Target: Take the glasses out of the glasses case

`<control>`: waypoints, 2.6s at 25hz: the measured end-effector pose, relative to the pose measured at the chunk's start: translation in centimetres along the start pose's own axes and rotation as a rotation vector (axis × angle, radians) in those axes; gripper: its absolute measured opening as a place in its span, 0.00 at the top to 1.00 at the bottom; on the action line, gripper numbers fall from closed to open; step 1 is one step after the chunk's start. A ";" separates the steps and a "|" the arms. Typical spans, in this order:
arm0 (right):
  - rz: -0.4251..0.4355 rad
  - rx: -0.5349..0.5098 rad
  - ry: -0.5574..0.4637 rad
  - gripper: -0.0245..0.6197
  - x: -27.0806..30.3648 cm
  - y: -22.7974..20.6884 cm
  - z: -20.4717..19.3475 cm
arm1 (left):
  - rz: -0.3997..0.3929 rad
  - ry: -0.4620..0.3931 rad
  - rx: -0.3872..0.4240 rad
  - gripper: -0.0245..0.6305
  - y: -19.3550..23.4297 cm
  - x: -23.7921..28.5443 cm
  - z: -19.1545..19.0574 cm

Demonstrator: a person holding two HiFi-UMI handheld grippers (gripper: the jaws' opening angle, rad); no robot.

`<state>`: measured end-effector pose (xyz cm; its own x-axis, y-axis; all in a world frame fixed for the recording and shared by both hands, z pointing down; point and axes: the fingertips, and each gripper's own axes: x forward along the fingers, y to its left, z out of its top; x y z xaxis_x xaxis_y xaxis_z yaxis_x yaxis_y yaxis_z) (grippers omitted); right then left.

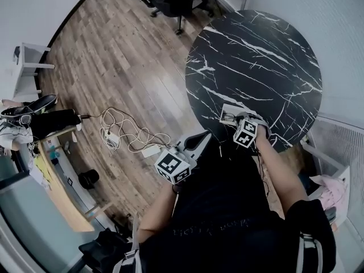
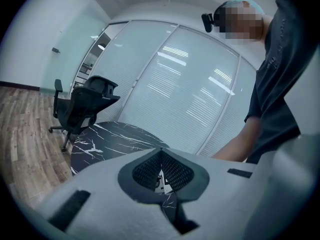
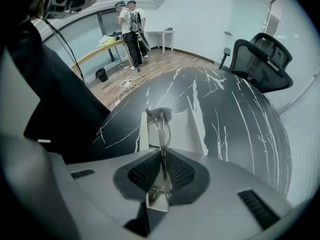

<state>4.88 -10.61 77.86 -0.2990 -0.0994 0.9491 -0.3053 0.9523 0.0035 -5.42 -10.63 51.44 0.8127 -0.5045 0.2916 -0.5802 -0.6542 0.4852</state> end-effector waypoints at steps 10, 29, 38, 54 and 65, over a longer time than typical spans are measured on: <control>-0.007 -0.022 0.009 0.91 0.8 -0.4 -0.3 | 0.002 -0.027 -0.059 0.93 0.2 -0.2 0.0; -0.137 0.051 -0.098 0.91 -3.4 -2.3 0.8 | -0.025 -0.033 -0.040 0.93 -0.2 0.3 0.6; -0.137 0.182 -0.178 0.91 -6.5 -2.4 0.8 | -0.032 -0.049 -0.021 0.93 -0.3 0.1 1.4; -0.119 0.499 -0.468 0.91 -12.8 -1.7 1.6 | -0.050 -0.061 0.002 0.93 -0.8 0.4 2.0; -0.047 0.745 -0.677 0.91 -17.5 -1.8 2.3 | -0.060 -0.077 -0.027 0.93 -0.6 0.7 2.3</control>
<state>8.55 -11.24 60.54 -0.6519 -0.4960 0.5737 -0.7483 0.5431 -0.3808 -4.68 -11.90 49.46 0.8389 -0.5071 0.1980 -0.5281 -0.6699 0.5220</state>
